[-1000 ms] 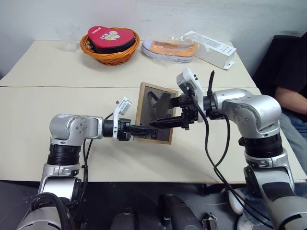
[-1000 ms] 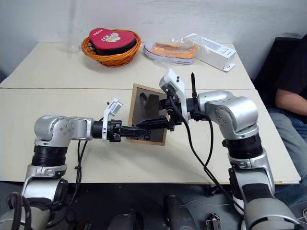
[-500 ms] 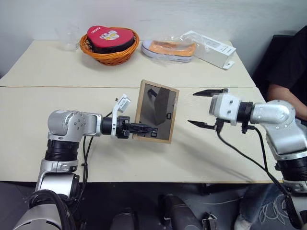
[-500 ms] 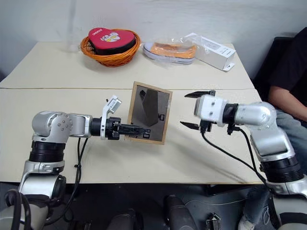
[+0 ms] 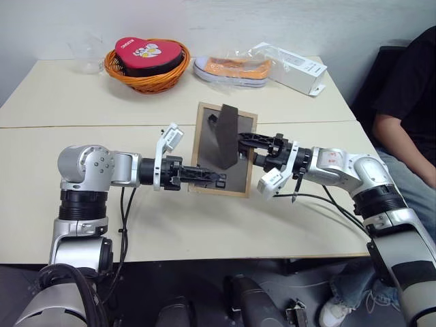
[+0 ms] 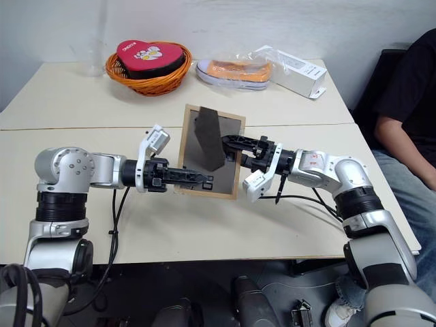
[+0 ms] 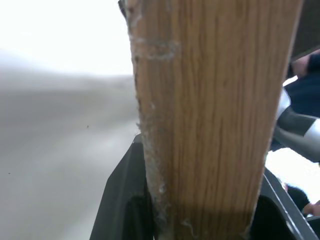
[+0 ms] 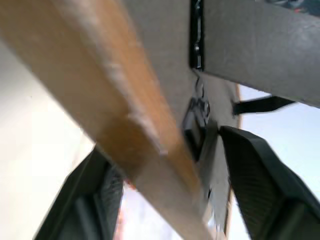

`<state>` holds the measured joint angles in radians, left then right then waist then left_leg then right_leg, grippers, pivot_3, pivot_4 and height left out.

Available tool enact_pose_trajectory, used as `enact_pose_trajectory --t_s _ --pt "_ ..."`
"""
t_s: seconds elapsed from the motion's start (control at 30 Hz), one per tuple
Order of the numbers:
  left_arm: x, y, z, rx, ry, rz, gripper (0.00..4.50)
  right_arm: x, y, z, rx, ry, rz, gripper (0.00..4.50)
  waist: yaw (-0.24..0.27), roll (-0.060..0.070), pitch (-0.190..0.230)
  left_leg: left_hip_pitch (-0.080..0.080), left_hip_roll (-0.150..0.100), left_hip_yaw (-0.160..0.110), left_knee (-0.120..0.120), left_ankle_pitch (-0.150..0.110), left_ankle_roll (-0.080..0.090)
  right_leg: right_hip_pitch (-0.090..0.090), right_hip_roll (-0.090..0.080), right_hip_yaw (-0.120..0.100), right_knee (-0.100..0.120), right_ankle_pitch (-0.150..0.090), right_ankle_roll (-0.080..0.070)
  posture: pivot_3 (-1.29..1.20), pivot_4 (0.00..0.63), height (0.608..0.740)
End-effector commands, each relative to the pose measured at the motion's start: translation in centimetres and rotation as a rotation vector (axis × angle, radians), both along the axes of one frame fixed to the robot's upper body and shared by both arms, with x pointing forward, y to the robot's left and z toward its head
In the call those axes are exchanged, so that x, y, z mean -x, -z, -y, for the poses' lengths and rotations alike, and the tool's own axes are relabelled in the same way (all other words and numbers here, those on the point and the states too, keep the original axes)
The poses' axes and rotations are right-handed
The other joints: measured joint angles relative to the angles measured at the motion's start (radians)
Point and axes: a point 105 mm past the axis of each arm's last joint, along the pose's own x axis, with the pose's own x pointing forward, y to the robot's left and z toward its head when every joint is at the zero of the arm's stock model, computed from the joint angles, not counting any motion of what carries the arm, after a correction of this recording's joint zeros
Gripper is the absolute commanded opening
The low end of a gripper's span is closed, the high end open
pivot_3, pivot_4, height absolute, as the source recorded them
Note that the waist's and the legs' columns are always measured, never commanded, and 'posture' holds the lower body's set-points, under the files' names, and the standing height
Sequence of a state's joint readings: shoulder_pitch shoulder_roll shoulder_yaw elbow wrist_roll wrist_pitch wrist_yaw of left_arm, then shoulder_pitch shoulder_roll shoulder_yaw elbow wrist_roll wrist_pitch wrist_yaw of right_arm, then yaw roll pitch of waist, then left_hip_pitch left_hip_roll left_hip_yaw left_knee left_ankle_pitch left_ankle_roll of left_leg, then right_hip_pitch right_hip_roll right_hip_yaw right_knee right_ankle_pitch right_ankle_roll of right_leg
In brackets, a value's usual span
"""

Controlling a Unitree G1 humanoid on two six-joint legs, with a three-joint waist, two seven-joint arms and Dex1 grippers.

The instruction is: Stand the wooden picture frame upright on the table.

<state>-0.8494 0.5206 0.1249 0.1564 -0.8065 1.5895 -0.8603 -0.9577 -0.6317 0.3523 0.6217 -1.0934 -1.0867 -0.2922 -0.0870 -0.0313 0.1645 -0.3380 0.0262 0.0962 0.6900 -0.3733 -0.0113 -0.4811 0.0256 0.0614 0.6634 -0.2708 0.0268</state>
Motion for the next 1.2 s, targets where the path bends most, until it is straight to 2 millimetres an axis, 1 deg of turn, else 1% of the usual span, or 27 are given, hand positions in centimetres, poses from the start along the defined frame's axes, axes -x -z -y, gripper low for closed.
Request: enact_pose_trajectory --t_s 0.03,0.1,0.17,0.2,0.27,0.4,0.43,0.5,0.57,0.6,0.63,0.7,0.73,0.8,0.87,0.93,1.0,1.03,1.13,1.17,1.2 --pt "0.3 -1.1 0.1 -0.023 0.021 0.047 1.25 -0.2 -0.8 -0.2 -0.021 -0.028 0.051 2.0 0.0 0.0 0.0 0.0 0.0 0.0 0.0 0.0 0.0 0.0 0.0 0.0 0.0 0.0 0.0 0.0 0.15 0.74" --pt "0.2 -1.0 -0.2 -0.033 0.009 0.048 1.25 -0.1 -0.9 -0.4 -0.027 -0.05 0.062 1.8 0.0 0.0 0.0 0.0 0.0 0.0 0.0 0.0 0.0 0.0 0.0 0.0 0.0 0.0 0.0 0.0 0.15 0.74" --pt "0.1 -1.0 -1.0 -0.056 -0.018 0.069 1.98 0.0 -1.2 -0.7 -0.044 -0.067 0.064 1.71 0.0 0.0 0.0 0.0 0.0 0.0 0.0 0.0 0.0 0.0 0.0 0.0 0.0 0.0 0.0 0.0 0.15 0.74" --pt "0.1 -1.1 -1.5 -0.067 -0.031 0.082 2.2 0.0 -1.3 -0.8 -0.049 -0.073 0.06 1.63 -0.002 0.0 0.0 0.0 0.0 0.0 0.0 0.0 0.0 0.0 0.0 0.0 0.0 0.0 0.0 0.0 0.15 0.74" --pt "0.1 -1.6 -2.6 -0.082 -0.063 0.115 2.85 -0.1 -1.4 -0.9 -0.05 -0.076 0.047 1.27 -0.005 0.0 0.0 0.001 0.0 0.0 -0.001 0.001 -0.001 0.001 0.0 0.0 0.0 0.0 0.0 0.0 0.15 0.74" --pt "0.8 -3.0 -6.3 -0.168 -0.162 0.299 4.07 -0.3 -1.3 -0.7 -0.047 -0.07 -0.015 1.24 -0.025 0.0 0.0 0.002 0.0 0.0 -0.005 0.002 -0.003 0.0 0.0 0.0 0.0 0.0 0.0 0.0 0.15 0.74" --pt "1.3 -3.5 -7.4 -0.191 -0.185 0.382 4.39 -0.4 -1.2 -0.7 -0.041 -0.071 -0.039 1.24 -0.027 0.0 0.0 0.003 0.0 0.0 -0.006 0.002 -0.003 0.0 0.0 0.0 0.0 0.0 -0.001 0.0 0.15 0.74" --pt "2.6 -4.6 -8.7 -0.238 -0.201 0.543 4.5 -0.4 -0.8 -0.5 -0.043 -0.073 -0.127 1.24 -0.035 0.0 0.0 0.003 0.0 0.0 -0.006 0.002 -0.004 0.0 0.0 0.0 0.0 -0.001 -0.001 0.0 0.15 0.74" --pt "4.4 -5.1 -9.3 -0.285 -0.187 0.708 4.5 -0.7 0.0 -0.7 -0.117 -0.065 -0.334 1.24 -0.039 -0.001 0.001 0.003 0.0 -0.001 -0.007 0.002 -0.004 0.0 0.0 -0.001 0.0 -0.001 -0.002 0.0 0.15 0.74" --pt "5.0 -5.2 -9.4 -0.293 -0.187 0.754 4.5 -1.2 0.5 -0.8 -0.169 -0.022 -0.487 1.24 -0.039 -0.002 0.001 0.004 0.0 -0.002 -0.007 0.002 -0.004 0.002 0.0 -0.002 -0.001 -0.001 -0.002 0.0 0.15 0.74" --pt "5.5 -5.2 -9.4 -0.3 -0.191 0.791 4.5 -1.6 0.7 -0.9 -0.237 0.0 -0.678 1.24 -0.037 -0.003 0.001 0.005 0.001 -0.002 -0.007 0.002 -0.003 0.003 0.0 -0.002 -0.002 -0.001 -0.002 0.0 0.15 0.74" --pt "6.1 -5.1 -9.0 -0.297 -0.197 0.858 4.5 -1.6 0.5 -1.0 -0.382 -0.054 -1.136 1.24 -0.023 -0.003 0.001 0.008 0.002 -0.004 -0.006 0.003 -0.003 0.007 0.0 -0.004 -0.002 -0.001 -0.002 0.0 0.15 0.74" --pt "6.4 -5.1 -8.7 -0.293 -0.198 0.884 4.5 -1.4 0.4 -1.1 -0.429 -0.095 -1.321 1.24 -0.018 -0.001 0.002 0.007 0.002 -0.005 -0.004 0.002 -0.002 0.007 0.0 -0.004 0.0 -0.001 -0.002 0.0 0.15 0.74" --pt "6.3 -5.0 -8.3 -0.279 -0.226 0.926 4.5 -0.7 0.4 -1.1 -0.459 -0.163 -1.608 1.24 -0.001 0.001 0.003 0.006 0.002 -0.005 -0.003 0.002 -0.001 0.006 -0.001 -0.004 0.001 -0.001 -0.001 0.0 0.15 0.74" --pt "5.9 -4.7 -8.0 -0.268 -0.252 0.93 4.5 -0.2 0.9 -1.0 -0.468 -0.185 -1.798 1.24 0.011 0.0 0.003 0.003 0.002 -0.005 -0.001 0.001 0.001 0.005 -0.002 -0.005 0.0 -0.001 -0.001 0.0 0.15 0.74" --pt "5.9 -4.3 -7.7 -0.263 -0.244 0.92 4.5 -0.3 1.7 -1.0 -0.506 -0.157 -1.947 1.24 0.017 0.0 0.003 0.002 0.002 -0.007 -0.001 0.0 0.001 0.005 -0.001 -0.006 -0.001 -0.001 -0.001 0.0 0.15 0.74" --pt "6.0 -3.9 -7.4 -0.266 -0.229 0.925 4.5 -0.8 2.6 -1.0 -0.558 -0.109 -2.036 1.24 0.023 0.0 0.002 0.002 0.002 -0.007 -0.002 -0.001 0.002 0.005 -0.001 -0.006 -0.002 -0.001 -0.001 0.0 0.15 0.74" --pt "5.9 -3.8 -7.4 -0.267 -0.228 0.924 4.5 -0.7 3.3 -1.1 -0.556 -0.086 -2.082 1.24 0.024 0.0 0.002 0.002 0.002 -0.006 -0.002 -0.001 0.002 0.004 -0.001 -0.006 -0.003 -0.001 -0.001 0.0 0.15 0.74" --pt "5.6 -3.7 -7.4 -0.266 -0.232 0.923 4.5 -0.5 4.9 -1.4 -0.534 -0.019 -2.145 1.24 0.024 0.0 0.002 0.0 0.002 -0.005 -0.002 -0.001 0.002 0.003 -0.001 -0.005 -0.003 -0.001 -0.001 0.0 0.15 0.74" --pt "5.6 -3.8 -7.5 -0.257 -0.233 0.919 4.5 -0.3 5.4 -1.5 -0.514 -0.004 -2.141 1.24 0.024 0.0 0.002 0.0 0.002 -0.005 -0.002 -0.001 0.002 0.002 -0.001 -0.005 -0.003 -0.001 -0.001 0.0 0.15 0.74" --pt "5.5 -3.8 -7.5 -0.249 -0.226 0.912 4.5 -0.1 6.1 -1.6 -0.497 0.028 -2.144 1.59 0.024 0.0 0.002 0.0 0.002 -0.005 -0.003 -0.001 0.002 0.002 -0.001 -0.005 -0.003 -0.001 -0.001 0.0 0.15 0.74"
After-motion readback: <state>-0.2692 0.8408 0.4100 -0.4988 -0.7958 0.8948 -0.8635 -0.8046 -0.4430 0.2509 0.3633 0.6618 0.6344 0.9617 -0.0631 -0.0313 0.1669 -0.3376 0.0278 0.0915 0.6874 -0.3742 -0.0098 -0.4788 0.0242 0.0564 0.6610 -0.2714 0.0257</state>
